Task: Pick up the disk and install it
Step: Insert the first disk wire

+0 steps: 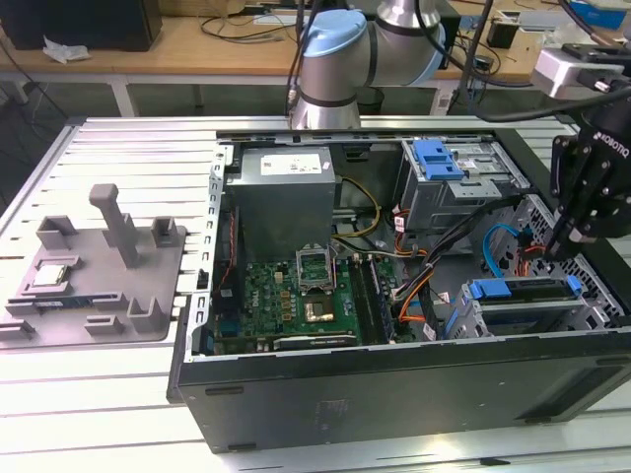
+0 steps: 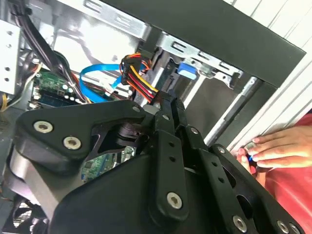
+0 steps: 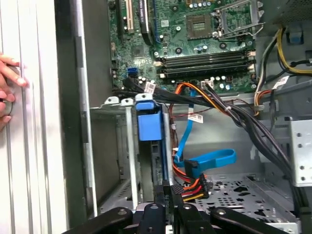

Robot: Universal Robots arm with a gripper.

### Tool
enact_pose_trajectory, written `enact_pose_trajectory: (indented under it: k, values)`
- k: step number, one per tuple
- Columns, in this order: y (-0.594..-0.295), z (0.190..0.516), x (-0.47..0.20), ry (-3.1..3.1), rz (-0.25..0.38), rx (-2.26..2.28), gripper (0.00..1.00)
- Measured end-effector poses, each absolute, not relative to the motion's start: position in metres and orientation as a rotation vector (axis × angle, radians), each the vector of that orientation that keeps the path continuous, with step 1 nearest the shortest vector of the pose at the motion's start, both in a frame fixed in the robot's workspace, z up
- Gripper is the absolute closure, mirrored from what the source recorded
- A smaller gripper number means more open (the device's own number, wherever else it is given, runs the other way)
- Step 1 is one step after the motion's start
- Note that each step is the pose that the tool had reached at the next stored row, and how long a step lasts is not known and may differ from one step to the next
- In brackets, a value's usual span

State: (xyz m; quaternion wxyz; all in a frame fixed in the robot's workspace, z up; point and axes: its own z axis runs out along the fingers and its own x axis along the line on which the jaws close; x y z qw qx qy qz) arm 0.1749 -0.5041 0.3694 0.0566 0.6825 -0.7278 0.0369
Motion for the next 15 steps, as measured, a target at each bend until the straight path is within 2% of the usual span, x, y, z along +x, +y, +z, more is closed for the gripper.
enact_pose_trajectory:
  k: [15]
  values:
    - [-0.5084,0.3694,0.171,-2.148,0.117,2.139,0.84]
